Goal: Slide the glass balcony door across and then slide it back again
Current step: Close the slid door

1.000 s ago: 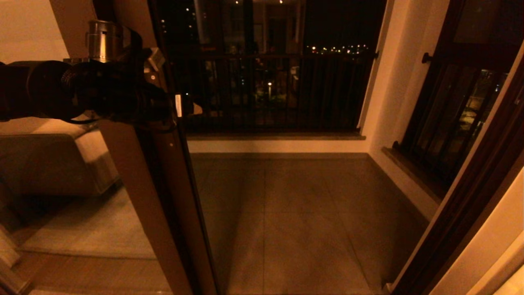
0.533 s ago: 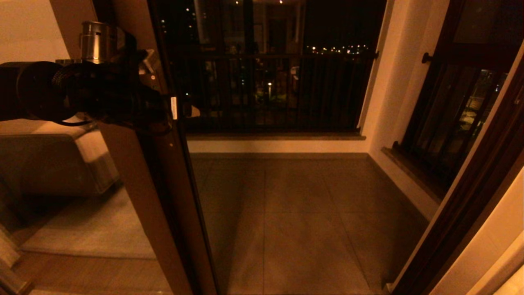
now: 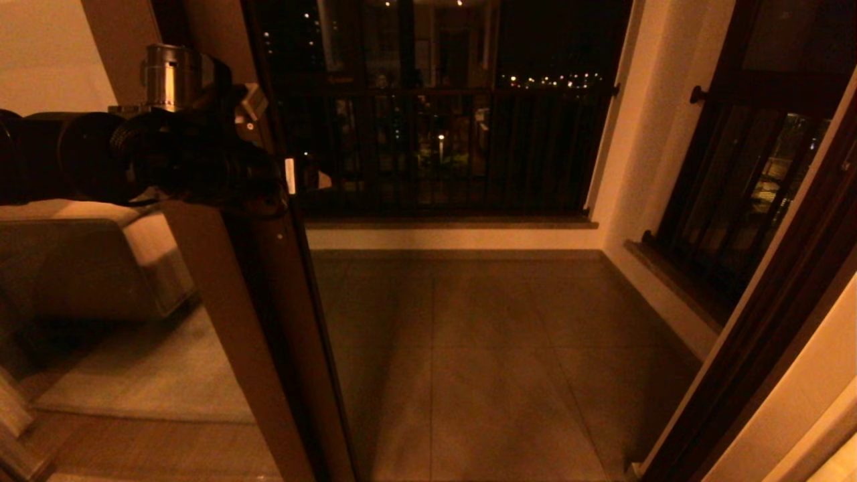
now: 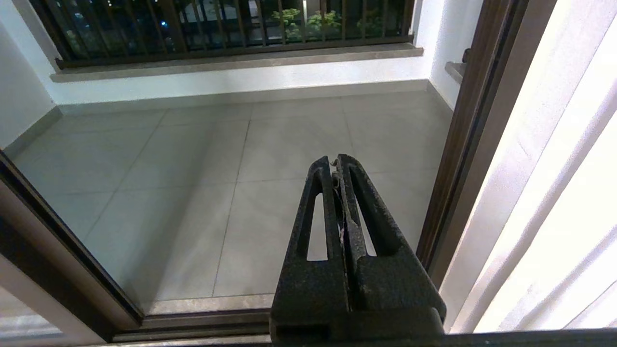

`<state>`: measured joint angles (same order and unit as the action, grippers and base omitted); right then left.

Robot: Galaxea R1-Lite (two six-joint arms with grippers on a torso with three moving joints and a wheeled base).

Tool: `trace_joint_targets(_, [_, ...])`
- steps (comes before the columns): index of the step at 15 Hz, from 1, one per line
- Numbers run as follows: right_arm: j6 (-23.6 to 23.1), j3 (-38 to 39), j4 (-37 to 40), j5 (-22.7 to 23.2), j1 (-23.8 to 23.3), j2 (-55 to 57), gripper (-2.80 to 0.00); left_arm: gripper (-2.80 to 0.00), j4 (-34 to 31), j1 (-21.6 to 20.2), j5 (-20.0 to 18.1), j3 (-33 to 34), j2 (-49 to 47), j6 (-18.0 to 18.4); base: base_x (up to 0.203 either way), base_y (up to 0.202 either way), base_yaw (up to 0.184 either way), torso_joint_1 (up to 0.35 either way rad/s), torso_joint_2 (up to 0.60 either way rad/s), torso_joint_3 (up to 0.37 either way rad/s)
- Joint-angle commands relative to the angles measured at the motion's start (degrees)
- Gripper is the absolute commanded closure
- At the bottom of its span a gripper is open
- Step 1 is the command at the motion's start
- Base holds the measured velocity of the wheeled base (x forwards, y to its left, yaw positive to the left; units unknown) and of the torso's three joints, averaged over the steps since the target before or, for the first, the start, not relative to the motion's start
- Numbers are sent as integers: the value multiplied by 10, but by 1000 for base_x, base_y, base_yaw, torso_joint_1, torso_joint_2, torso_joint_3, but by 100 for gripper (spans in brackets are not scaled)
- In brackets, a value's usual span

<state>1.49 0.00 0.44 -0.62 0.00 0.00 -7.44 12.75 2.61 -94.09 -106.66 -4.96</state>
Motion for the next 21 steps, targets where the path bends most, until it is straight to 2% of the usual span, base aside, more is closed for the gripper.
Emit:
trace_joint_targets(1, [0,0,0,0,0,0,0,-280,0,0,0,-2,-4,-1,0,0,0,0,0,0])
trace_joint_targets(7, [0,0,0,0,0,0,0,-280,0,2,-26,-11,-7,-1,0,0,0,0,0,0])
trace_joint_targets(15, [0,0,0,0,0,0,0,-280,1,9,-28,-13,-15,0,0,0,0,0,0,0])
trace_joint_targets(21, [0,0,0,0,0,0,0,-280,1,38,-27,-31,-22,-1,0,0,0,0,0,0])
